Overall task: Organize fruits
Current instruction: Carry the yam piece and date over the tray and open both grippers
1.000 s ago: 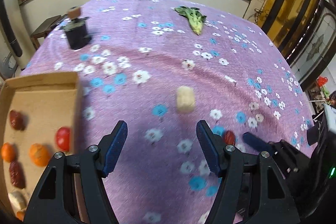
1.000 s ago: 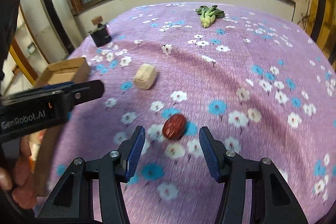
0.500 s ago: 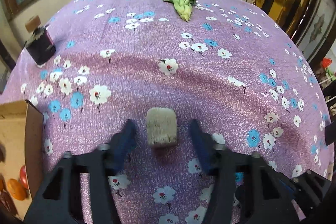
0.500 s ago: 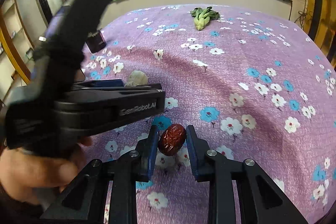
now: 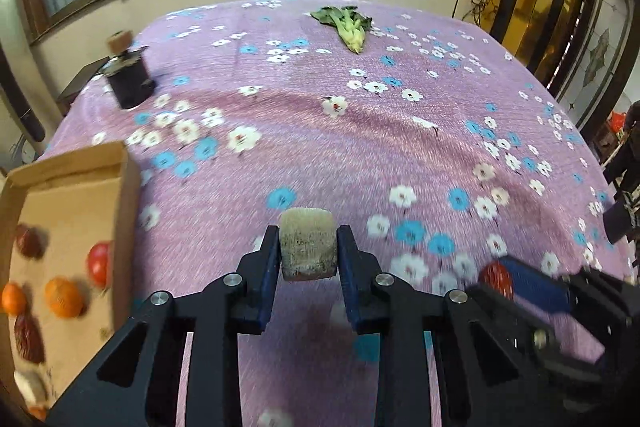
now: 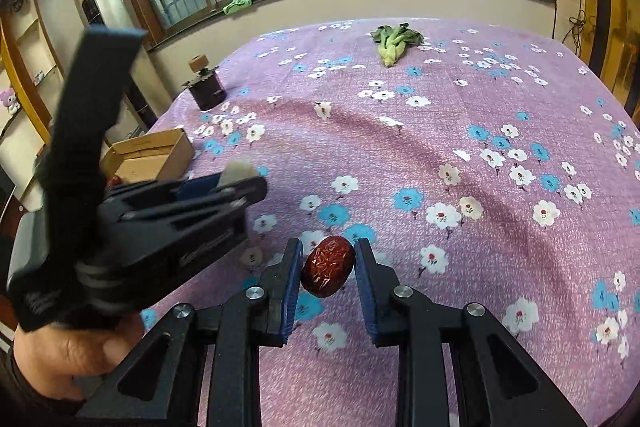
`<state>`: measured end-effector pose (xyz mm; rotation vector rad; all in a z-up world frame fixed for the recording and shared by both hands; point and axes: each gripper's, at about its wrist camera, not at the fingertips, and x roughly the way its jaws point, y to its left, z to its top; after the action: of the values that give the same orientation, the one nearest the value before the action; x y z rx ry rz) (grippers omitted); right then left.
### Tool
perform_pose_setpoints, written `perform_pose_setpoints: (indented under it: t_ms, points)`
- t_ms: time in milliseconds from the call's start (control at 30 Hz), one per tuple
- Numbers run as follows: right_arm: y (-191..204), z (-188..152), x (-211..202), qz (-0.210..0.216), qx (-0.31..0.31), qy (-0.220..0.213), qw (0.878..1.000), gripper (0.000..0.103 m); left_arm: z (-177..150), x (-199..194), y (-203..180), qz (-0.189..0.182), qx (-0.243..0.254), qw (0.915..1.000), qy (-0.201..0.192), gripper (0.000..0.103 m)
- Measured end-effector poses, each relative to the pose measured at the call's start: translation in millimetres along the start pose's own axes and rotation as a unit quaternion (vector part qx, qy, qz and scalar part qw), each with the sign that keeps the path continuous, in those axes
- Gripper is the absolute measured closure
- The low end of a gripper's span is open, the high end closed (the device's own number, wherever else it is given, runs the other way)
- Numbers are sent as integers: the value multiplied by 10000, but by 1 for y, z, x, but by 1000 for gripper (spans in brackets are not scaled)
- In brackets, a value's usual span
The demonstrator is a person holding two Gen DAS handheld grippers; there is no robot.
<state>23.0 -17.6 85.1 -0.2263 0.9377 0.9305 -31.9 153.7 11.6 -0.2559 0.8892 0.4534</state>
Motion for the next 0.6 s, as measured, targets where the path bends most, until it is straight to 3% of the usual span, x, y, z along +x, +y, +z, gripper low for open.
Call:
perform_pose_setpoints:
  t_ms: [300, 600]
  points:
    - [23, -8, -8, 142, -131, -19, 9998, 76, -29, -52, 26, 200, -147, 9991, -353, 78]
    - [56, -15, -13, 296, -389, -8, 9988, 76, -53, -74, 49, 301, -350, 9980, -426, 78]
